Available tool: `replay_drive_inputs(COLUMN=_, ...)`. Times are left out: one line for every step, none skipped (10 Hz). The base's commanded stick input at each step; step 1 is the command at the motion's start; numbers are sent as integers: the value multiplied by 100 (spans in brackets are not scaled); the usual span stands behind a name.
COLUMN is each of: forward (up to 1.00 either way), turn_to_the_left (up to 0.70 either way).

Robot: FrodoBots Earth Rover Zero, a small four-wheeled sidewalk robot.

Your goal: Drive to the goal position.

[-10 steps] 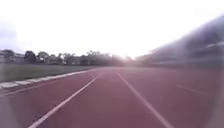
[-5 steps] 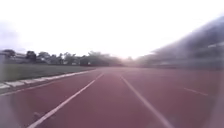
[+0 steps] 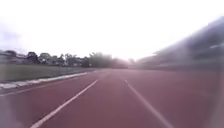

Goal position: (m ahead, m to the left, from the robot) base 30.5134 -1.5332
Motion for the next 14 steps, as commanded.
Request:
replay_drive_inputs(forward=70, turn_to_the_left=0)
replay_drive_inputs(forward=70, turn_to_the_left=0)
replay_drive_inputs(forward=70, turn_to_the_left=0)
replay_drive_inputs(forward=70, turn_to_the_left=0)
replay_drive_inputs(forward=70, turn_to_the_left=0)
replay_drive_inputs(forward=70, turn_to_the_left=0)
replay_drive_inputs(forward=70, turn_to_the_left=0)
replay_drive_inputs(forward=70, turn_to_the_left=0)
replay_drive_inputs(forward=70, turn_to_the_left=0)
replay_drive_inputs(forward=70, turn_to_the_left=0)
replay_drive_inputs(forward=70, turn_to_the_left=0)
replay_drive_inputs(forward=70, turn_to_the_left=0)
replay_drive_inputs(forward=70, turn_to_the_left=0)
replay_drive_inputs(forward=70, turn_to_the_left=0)
